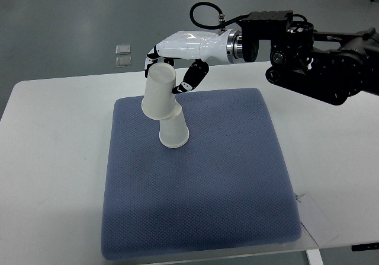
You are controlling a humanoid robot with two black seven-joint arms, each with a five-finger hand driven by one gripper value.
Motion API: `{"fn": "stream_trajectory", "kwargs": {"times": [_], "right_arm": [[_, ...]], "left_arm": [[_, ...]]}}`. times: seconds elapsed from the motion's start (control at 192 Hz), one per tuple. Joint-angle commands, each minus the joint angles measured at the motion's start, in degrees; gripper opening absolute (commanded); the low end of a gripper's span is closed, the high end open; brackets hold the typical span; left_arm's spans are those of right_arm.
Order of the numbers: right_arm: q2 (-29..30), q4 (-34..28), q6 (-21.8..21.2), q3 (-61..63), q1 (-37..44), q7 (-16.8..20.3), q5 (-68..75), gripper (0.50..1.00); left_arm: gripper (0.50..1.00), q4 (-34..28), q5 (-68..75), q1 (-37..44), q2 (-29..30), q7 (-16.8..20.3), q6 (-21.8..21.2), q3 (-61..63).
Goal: Stack paper cups
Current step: 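Lower the held cup onto the upside-down cup on the pad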
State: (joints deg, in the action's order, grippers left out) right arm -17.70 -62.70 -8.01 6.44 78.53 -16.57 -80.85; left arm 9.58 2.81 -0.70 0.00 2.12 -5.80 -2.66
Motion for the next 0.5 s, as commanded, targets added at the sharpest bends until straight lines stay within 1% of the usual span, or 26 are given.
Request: {"fn": "stream_trajectory", "kwargs": {"times": [0.0, 0.495], "right_arm": [[-0.14, 0.3, 0.01, -0.81, 0.04, -0.04, -0.8, 0.5], [0.04, 1.18, 0.54, -2.39, -0.49, -0.04, -3.0, 0.5]], "left_arm": [[1.0, 0.0, 0.0, 0.0, 0.0, -0.01, 0.0, -0.07], [1.0, 0.0, 0.0, 0.0, 0.0, -0.01, 0.0, 0.02]]}}
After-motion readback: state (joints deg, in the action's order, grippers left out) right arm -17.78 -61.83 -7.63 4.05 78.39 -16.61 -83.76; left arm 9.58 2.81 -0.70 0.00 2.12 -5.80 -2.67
